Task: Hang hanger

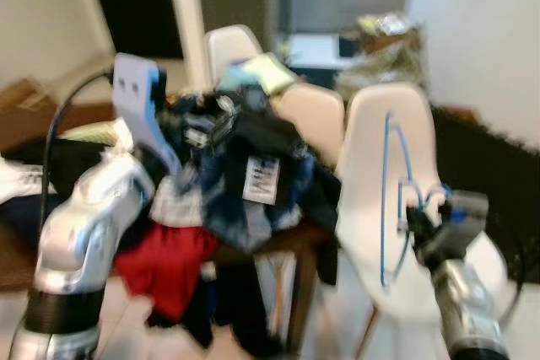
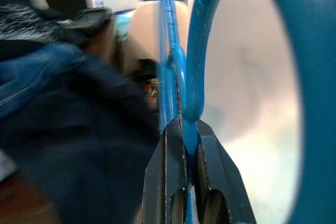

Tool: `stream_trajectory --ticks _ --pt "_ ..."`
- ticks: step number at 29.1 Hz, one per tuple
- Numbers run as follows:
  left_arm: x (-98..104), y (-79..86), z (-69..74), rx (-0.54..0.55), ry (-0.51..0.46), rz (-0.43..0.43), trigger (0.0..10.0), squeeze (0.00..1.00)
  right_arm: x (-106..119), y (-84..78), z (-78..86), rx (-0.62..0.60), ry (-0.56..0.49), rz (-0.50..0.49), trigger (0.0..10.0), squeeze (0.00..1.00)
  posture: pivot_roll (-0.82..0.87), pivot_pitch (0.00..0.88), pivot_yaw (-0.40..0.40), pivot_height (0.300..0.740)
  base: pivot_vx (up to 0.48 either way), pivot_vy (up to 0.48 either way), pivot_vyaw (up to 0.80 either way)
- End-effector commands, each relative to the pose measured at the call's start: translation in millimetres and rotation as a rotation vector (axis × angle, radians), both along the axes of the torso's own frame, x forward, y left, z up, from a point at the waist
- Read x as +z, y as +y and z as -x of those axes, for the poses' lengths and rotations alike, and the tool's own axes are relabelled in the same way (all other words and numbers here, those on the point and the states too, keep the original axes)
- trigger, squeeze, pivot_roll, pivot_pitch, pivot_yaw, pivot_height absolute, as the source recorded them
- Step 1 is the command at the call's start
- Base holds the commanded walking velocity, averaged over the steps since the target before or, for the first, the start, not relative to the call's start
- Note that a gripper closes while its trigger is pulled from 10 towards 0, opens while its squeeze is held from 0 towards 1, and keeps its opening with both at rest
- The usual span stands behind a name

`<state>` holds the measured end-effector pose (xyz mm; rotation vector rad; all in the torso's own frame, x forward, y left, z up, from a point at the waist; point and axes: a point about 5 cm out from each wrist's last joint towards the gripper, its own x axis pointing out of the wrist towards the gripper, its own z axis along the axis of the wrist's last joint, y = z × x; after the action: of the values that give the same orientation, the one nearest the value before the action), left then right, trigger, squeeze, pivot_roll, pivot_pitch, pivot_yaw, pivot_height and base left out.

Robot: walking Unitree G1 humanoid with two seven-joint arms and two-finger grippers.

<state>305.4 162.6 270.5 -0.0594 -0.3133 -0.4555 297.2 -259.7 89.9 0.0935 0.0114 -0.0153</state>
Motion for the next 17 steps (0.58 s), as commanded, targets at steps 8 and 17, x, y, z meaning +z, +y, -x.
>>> stream_trajectory --ticks 8,17 --pt "-18.2 51.5 -13.6 0.370 0.070 -0.008 10.0 0.00 6.2 12.1 0.4 0.102 -0.002 0.056 10.0 0.00 0.03 0.010 -0.023 0.740 0.000 0.000 0.80" --pt "-26.4 67.8 -9.9 0.481 0.071 -0.004 10.0 0.00 14.4 10.5 -0.1 0.106 -0.025 0.056 10.0 0.00 0.03 0.004 -0.027 0.740 0.000 0.000 0.80"
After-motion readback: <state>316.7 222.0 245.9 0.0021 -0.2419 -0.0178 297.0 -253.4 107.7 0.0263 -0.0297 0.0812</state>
